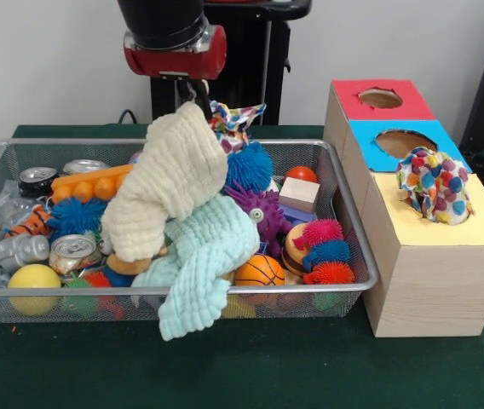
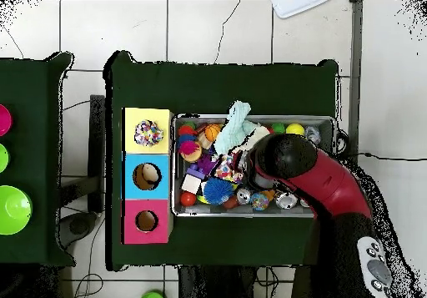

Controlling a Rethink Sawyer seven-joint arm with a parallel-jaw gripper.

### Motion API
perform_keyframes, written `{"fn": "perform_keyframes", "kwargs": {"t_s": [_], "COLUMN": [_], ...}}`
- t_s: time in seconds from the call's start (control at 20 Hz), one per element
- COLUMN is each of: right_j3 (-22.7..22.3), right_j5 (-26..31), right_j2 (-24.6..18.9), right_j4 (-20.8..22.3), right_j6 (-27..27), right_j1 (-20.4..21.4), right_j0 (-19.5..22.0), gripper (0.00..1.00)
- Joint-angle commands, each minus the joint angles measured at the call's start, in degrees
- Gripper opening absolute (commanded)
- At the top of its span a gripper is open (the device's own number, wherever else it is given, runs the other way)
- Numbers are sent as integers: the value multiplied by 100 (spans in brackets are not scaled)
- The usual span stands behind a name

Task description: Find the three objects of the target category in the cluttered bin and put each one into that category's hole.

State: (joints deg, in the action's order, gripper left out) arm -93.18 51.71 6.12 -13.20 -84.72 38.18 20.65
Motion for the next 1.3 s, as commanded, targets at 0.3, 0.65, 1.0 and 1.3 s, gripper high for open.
{"fn": "perform_keyframes", "kwargs": {"t_s": [0.3, 0.65, 1.0, 1.3], "right_j3": [-328, -180, -813, -1776], "right_j5": [-2151, -2251, -1837, -1864], "right_j2": [-493, -681, -762, -497], "right_j4": [536, 616, 458, 305], "right_j6": [-405, -263, -447, -961], "right_j1": [58, -228, 14, 571], "right_j0": [150, 351, 601, 488], "gripper": [0, 0, 0, 0]}}
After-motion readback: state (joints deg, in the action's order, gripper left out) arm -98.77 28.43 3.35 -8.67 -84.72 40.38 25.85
